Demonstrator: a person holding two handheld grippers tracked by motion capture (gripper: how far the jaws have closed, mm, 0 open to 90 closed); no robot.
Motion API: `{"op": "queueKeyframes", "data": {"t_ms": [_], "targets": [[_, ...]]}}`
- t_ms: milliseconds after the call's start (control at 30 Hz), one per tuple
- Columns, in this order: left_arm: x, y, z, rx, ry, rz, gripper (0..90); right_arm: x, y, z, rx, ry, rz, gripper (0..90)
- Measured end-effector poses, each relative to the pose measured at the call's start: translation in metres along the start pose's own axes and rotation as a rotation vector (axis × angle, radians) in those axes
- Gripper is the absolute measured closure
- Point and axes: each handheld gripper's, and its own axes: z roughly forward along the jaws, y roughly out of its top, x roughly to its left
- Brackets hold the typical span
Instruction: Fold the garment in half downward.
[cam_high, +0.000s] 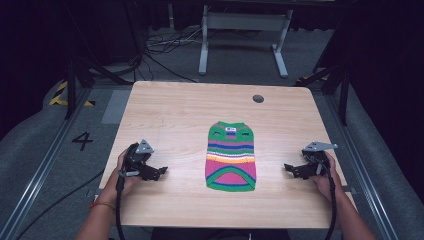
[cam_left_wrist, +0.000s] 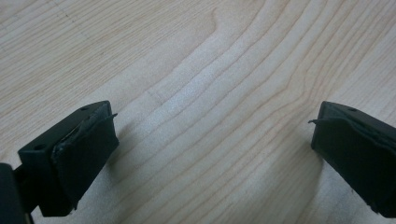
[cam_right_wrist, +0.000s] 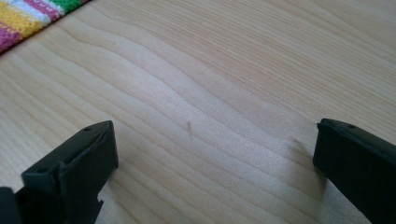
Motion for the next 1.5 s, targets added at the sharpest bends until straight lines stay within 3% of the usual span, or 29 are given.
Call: {"op": "queueKeyframes", "data": {"t_ms": [133,1167,1500], "targets": [[0.0003,0.0002,0.0004,0.001,-0.007,-0.002,0.0,0.0006,-0.0014,-0.0013,-0.002,0.031,-0.035,0.4],[-0.0004,-0.0014,-0.0008,0.000,-0.011,-0.001,0.1,0.0019,-0.0027,-0.0026,-0.004,0.018,-0.019,0.6],[0.0005,-0.0010,-0.0005,0.001,-0.018,0.007,0.1,0.0032,-0.0040,-0.0053,-0.019,0.036,-0.035,7.3]]}}
